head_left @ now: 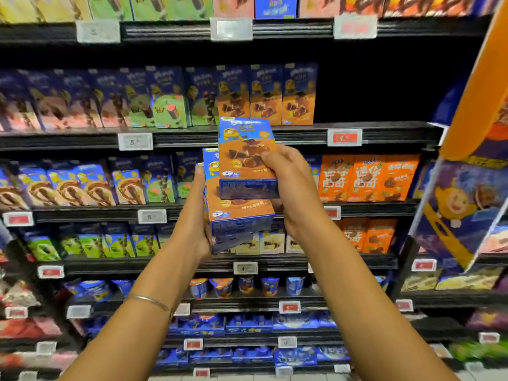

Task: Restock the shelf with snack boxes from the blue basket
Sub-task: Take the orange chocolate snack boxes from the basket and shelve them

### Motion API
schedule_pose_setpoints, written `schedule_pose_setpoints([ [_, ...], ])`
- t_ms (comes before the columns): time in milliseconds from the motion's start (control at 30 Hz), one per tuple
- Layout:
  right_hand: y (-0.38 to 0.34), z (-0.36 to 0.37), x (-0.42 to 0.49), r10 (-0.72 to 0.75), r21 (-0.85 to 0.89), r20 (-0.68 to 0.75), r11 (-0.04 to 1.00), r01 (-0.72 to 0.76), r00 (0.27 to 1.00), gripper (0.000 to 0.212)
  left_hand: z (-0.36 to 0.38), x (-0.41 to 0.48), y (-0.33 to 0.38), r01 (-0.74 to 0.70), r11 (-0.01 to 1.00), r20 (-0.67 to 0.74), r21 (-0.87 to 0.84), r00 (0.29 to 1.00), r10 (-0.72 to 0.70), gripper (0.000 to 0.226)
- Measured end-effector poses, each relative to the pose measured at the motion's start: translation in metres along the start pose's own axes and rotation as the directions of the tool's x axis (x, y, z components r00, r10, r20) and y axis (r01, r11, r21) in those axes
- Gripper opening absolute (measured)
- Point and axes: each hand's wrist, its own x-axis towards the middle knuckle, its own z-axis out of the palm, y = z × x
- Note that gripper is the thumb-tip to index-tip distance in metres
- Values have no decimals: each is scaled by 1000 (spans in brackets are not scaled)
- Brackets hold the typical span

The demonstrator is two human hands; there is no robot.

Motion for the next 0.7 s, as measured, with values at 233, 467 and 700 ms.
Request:
schedule_pose_setpoints([
  [233, 12, 29, 17, 18, -79, -44, 997, -22, 999, 28, -26, 5, 11, 61, 998, -2, 4, 998, -61, 94],
  [467, 25, 44, 35, 68, 2, -44, 998, -68, 997, 28, -37, 16, 9, 116, 993, -32, -28, 993, -117, 106],
  [700, 20, 35, 58, 130, 141, -25, 982, -125, 991, 22, -25, 30, 9, 70, 997, 1, -34, 998, -70, 118],
])
